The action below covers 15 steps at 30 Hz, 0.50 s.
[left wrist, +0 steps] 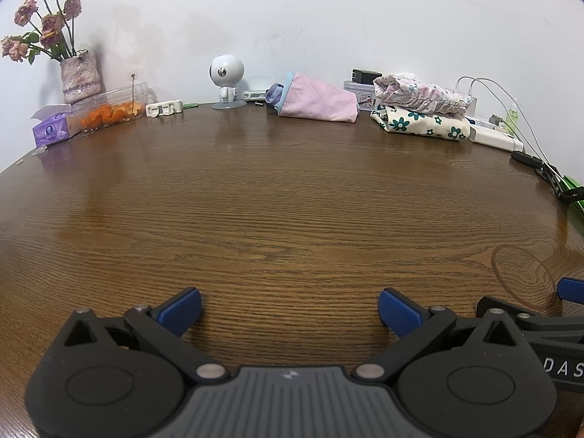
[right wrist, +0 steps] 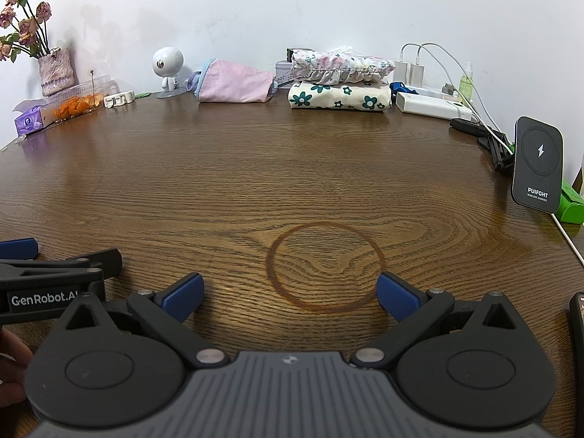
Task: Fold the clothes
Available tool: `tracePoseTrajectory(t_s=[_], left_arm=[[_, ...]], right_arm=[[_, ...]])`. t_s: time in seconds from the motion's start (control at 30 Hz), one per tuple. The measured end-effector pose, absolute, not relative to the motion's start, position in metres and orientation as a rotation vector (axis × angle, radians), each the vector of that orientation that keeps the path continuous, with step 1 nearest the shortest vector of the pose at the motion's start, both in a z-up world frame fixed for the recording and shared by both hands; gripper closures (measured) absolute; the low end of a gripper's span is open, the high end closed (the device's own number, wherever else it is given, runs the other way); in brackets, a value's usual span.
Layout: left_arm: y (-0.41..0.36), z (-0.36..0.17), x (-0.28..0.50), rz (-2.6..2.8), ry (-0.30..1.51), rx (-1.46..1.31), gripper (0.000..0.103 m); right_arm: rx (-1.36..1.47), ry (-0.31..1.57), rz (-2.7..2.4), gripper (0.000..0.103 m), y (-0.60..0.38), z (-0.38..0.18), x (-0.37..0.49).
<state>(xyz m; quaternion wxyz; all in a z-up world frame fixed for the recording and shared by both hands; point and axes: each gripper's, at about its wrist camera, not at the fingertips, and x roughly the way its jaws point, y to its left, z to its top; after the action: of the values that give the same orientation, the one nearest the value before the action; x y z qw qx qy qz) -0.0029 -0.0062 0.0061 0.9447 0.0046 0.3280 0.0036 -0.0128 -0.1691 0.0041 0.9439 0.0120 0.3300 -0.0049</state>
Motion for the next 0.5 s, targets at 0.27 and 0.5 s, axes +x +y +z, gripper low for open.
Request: tracePoseTrajectory(t_s=[0.27, 0.5], left_arm=[[-0.0063, 0.0060, -0.0029, 0.011, 0.668, 0.009, 0.000], [-0.0051, 0.0065, -0.0043, 0.023, 0.668, 0.005, 0.000]], right_arm=[[0.025, 0.675, -0.030, 0.001, -0.1685, 0.0042, -0.0127], [0.022, 0.677, -0.044, 0.000, -0.1667, 0.0051, -0.0120]])
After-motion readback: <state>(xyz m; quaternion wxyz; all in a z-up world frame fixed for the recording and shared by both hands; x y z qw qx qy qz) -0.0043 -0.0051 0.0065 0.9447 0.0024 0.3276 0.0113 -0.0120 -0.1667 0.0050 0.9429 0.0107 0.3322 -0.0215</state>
